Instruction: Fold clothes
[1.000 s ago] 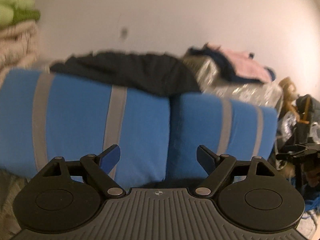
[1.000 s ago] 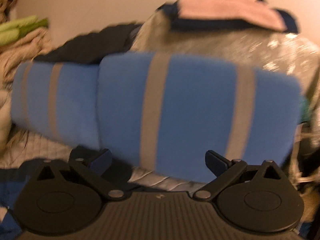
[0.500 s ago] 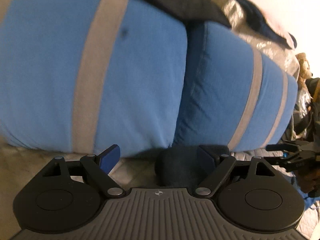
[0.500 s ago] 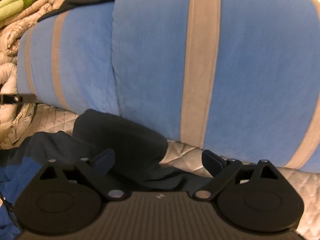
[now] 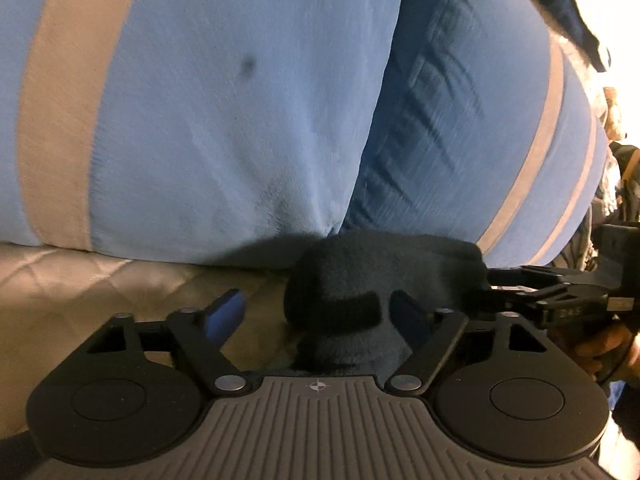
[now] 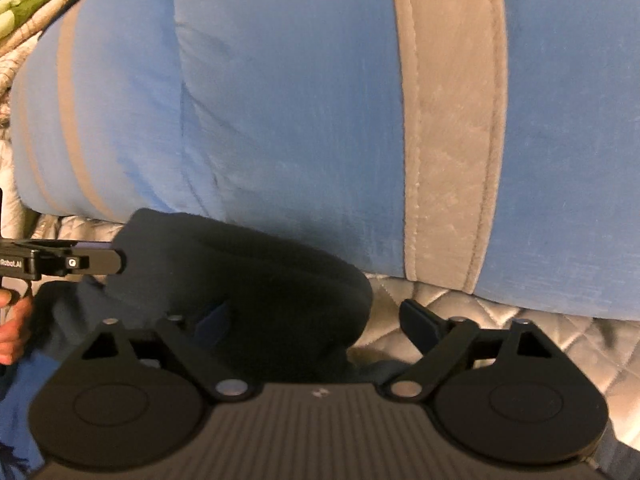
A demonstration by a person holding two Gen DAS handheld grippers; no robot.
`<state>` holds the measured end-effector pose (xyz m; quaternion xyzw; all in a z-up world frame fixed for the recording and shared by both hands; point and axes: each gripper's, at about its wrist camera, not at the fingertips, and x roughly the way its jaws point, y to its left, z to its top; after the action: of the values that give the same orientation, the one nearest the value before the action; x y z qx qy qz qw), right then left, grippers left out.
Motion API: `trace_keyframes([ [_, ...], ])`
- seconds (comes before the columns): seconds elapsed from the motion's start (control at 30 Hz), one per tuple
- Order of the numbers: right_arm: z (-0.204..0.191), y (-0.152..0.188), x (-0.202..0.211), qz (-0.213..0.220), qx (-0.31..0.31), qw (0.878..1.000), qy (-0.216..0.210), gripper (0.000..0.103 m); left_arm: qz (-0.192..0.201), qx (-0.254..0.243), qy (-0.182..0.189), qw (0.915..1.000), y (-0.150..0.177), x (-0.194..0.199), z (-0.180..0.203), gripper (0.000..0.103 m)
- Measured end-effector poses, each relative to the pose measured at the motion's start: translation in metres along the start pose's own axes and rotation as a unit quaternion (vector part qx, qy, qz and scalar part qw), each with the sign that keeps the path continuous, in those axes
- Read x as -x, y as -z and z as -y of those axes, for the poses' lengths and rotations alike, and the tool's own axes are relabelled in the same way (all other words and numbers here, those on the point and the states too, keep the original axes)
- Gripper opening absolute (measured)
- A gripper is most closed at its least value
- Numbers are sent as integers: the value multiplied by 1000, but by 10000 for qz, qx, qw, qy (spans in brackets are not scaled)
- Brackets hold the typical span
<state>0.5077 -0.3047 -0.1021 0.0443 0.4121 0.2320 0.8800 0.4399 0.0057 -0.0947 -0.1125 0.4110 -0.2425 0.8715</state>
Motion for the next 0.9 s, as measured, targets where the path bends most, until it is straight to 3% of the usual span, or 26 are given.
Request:
trace_keyframes([
  [0.03,0,0,-4,-19,-1,10000,-29,65,-27,51,38,10000,0,-3,0,49],
  [0.07,0,0,-6,-22,8,10000,-45,57,-28,59,53,10000,0,-5,1,42],
  [0.13,-4,-3,-7,81,101,9999,-13,32,30,-78,-11,10000,-1,-5,6,22],
  [0.23,-16,-11,5,560,365,9978,15,17,393,-667,-356,9964,-9,3,25,15],
  [0.3,-27,-13,11,838,635,9943,146,17,455,-1005,-615,9920,-8,6,33,16],
  [0.37,-39,-11,6,758,962,9915,451,20,445,-1320,-876,9864,-4,8,40,21],
  [0.4,-44,-9,3,679,1084,9897,635,37,440,-1476,-1007,9829,-2,10,43,26],
  [0.43,-47,-7,1,629,1185,9878,791,55,434,-1632,-1137,9791,0,11,46,42],
  [0.47,-49,-5,3,595,1266,9860,904,62,429,-1787,-1266,9748,2,12,49,49],
  [0.53,-47,-4,10,624,1382,9828,1055,86,452,-2031,-1401,9680,5,19,51,64],
  [0.67,-22,-7,37,615,1346,9828,1106,88,525,-1770,-1161,9759,0,61,17,71],
  [0.8,5,-5,56,569,1245,9823,1275,90,334,-1564,-1386,9774,0,85,-18,71],
  [0.9,26,-3,66,524,1022,9830,1436,90,71,-1486,-1518,9772,-3,76,-33,71],
])
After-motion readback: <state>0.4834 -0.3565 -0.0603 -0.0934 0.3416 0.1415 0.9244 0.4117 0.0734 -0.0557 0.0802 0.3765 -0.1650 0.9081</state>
